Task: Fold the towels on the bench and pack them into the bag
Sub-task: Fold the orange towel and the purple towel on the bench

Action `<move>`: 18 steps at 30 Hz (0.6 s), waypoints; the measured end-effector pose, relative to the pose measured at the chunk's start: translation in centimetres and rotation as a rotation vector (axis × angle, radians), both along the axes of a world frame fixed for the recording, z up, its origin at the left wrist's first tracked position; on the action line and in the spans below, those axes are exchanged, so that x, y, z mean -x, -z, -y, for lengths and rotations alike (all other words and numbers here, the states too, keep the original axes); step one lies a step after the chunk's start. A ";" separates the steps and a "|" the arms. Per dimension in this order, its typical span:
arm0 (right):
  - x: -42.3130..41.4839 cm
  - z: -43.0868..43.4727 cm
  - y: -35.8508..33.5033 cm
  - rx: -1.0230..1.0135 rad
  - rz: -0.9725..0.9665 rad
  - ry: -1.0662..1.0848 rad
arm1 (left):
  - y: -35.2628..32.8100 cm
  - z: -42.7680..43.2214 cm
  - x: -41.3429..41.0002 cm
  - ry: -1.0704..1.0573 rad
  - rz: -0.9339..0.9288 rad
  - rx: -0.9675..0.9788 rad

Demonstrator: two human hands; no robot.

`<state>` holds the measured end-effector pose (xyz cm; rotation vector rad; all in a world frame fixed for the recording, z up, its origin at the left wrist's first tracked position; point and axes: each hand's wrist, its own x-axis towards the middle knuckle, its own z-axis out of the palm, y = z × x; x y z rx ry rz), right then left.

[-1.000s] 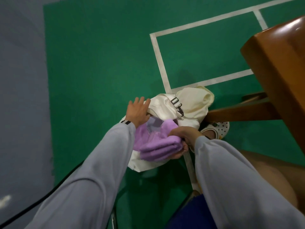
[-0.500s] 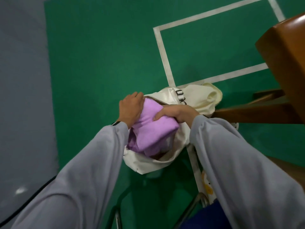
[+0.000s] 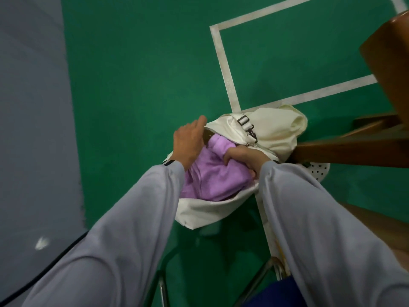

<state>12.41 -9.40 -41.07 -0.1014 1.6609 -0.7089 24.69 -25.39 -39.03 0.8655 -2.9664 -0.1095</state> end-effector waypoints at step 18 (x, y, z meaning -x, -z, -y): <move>-0.8 -4.2 1.5 0.001 -0.499 -0.316 | 2.7 -6.3 -2.4 0.132 0.600 -0.526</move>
